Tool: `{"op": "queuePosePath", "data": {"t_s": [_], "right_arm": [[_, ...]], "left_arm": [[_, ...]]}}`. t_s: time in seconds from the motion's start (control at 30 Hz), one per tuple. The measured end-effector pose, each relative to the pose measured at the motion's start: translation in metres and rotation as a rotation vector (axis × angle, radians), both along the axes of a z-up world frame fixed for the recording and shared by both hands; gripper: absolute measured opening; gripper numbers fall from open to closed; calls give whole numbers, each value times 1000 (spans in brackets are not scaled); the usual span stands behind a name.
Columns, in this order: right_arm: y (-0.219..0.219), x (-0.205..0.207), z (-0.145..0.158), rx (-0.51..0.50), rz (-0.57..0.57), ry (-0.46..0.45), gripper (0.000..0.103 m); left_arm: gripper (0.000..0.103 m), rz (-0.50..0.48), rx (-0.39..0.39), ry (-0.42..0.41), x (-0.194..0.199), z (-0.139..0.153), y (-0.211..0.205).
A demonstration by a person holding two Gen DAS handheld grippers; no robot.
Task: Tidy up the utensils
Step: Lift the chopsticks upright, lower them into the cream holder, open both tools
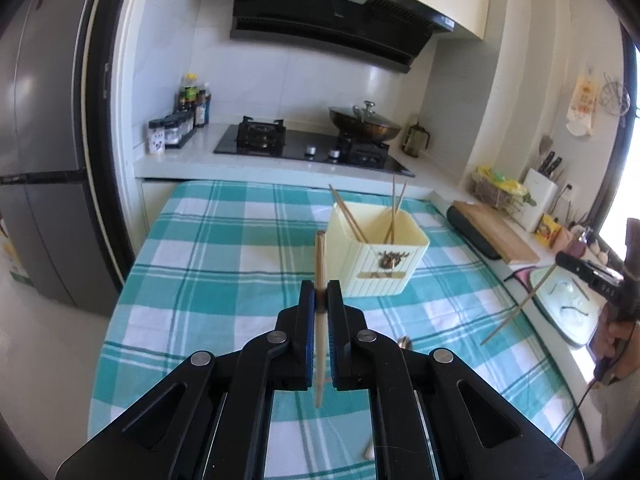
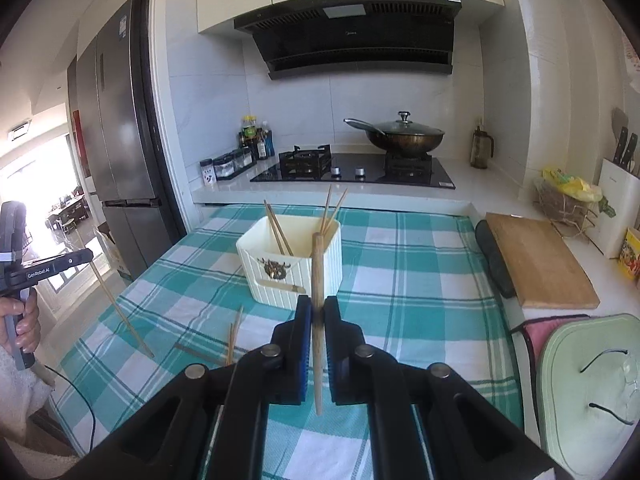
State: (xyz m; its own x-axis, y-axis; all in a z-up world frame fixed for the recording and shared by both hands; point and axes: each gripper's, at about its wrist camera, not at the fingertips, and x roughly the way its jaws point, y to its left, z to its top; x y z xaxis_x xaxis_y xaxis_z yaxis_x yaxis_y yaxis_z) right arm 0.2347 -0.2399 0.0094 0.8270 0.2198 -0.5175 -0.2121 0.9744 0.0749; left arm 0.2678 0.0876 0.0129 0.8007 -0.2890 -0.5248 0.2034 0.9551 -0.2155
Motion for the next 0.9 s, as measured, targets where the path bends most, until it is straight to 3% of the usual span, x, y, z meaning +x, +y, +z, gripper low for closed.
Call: {"op": "queuePosePath", "data": {"t_s": [0.2, 0.37, 0.43, 0.57, 0.67, 0.9], "right_arm": [[17, 40, 31, -43, 19, -67, 7], [37, 76, 68, -79, 27, -197, 7], [45, 92, 79, -80, 28, -250, 7], [57, 130, 79, -67, 36, -276, 7], [64, 165, 59, -58, 59, -206, 7], [72, 238, -18, -36, 76, 131, 7]], "left_arm": [[4, 12, -29, -121, 34, 55, -13], [4, 12, -58, -234, 78, 95, -40], [4, 11, -49, -262, 99, 101, -56], [4, 12, -23, -219, 144, 87, -84], [4, 14, -19, -133, 178, 62, -96], [5, -25, 33, 112, 233, -14, -116]]}}
